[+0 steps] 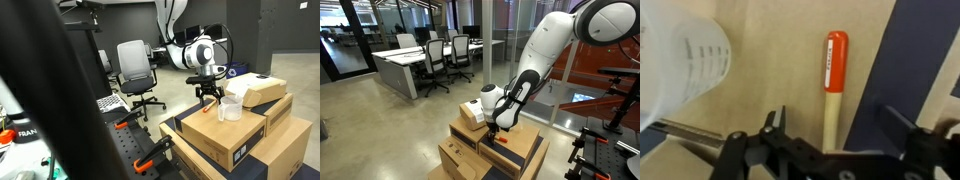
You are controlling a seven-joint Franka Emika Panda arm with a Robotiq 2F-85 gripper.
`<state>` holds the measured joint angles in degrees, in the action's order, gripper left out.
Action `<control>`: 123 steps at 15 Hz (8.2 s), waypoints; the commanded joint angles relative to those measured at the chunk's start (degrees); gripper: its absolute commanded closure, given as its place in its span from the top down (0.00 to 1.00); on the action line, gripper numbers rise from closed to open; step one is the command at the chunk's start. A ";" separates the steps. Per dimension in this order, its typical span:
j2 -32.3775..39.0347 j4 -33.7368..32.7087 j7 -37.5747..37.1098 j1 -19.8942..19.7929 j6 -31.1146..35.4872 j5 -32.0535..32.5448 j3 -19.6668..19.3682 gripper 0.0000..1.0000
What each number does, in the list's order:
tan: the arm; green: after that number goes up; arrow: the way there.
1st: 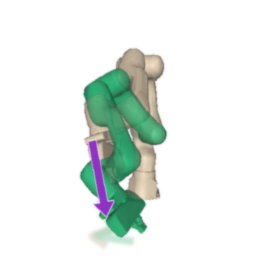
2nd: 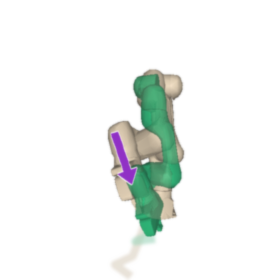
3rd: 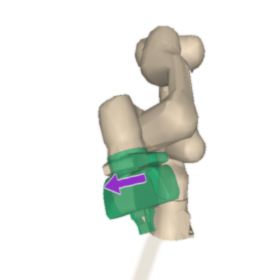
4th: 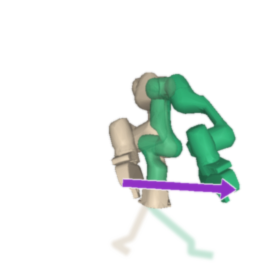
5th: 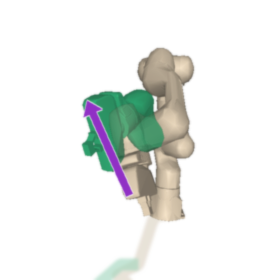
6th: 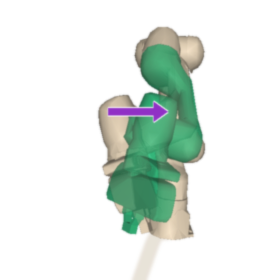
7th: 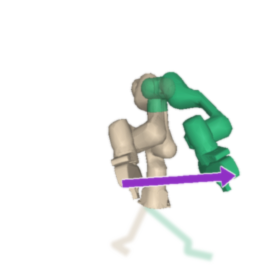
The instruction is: Put the marker in the jug
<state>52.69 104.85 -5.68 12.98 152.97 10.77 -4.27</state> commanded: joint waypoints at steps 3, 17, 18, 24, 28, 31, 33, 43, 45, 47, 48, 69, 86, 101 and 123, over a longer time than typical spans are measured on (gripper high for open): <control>1.54 -2.14 -0.43 -0.25 -0.81 -0.37 0.50 0.68; 1.25 -1.75 -0.67 -0.25 -0.06 -0.10 0.08 0.04; 1.27 -1.82 -0.65 -0.27 -0.04 -0.10 0.09 0.04; 1.27 -1.86 -0.91 -0.10 0.52 -0.09 0.01 0.04; 1.16 -1.66 -0.97 -0.02 1.05 -0.04 -0.04 0.04; 0.55 -0.70 -1.34 0.32 2.86 0.20 -0.37 0.04; -0.12 0.42 -2.06 0.84 5.44 0.33 -0.89 0.04; -1.35 2.74 -2.31 2.01 8.88 -0.03 -1.48 0.04; -1.46 2.88 -2.34 2.14 9.13 -0.01 -1.52 0.04; -1.50 3.05 -2.39 2.51 10.02 0.21 -1.77 0.04; -1.47 3.04 -2.76 2.99 10.47 0.29 -2.18 0.04; -4.55 5.36 -3.92 8.74 22.85 -1.20 -8.25 0.04; -16.01 18.00 -2.81 8.81 25.06 -1.21 -7.24 0.04; -18.90 22.72 -2.17 9.86 31.89 -5.01 -11.42 0.04; -19.92 26.03 -1.69 5.84 36.01 -12.57 -11.61 0.04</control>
<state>34.31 129.01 -8.88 19.76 187.37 0.10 -16.63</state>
